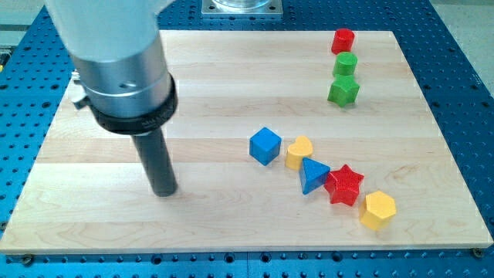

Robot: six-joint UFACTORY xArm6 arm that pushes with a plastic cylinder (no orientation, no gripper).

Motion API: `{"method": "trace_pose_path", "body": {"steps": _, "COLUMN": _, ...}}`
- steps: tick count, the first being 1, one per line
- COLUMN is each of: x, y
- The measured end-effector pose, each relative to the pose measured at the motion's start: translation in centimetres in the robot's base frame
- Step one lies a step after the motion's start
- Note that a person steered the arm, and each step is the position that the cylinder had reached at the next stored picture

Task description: Slide the cube into the heart

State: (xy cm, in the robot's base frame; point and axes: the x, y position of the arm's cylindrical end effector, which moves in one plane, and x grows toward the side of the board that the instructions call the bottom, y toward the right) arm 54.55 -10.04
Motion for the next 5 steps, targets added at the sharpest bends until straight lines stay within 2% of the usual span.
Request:
{"method": "trace_pose_path", "body": {"steps": 2, "x": -5.1, "y": 8.0}}
{"method": "trace_pose_path", "body": {"steps": 3, "x": -6.2, "y": 13.7}}
{"method": "trace_pose_path", "body": {"steps": 4, "x": -7.1, "y": 15.5}}
{"method": "trace_pose_path", "body": {"steps": 5, "x": -5.6, "y": 17.8}}
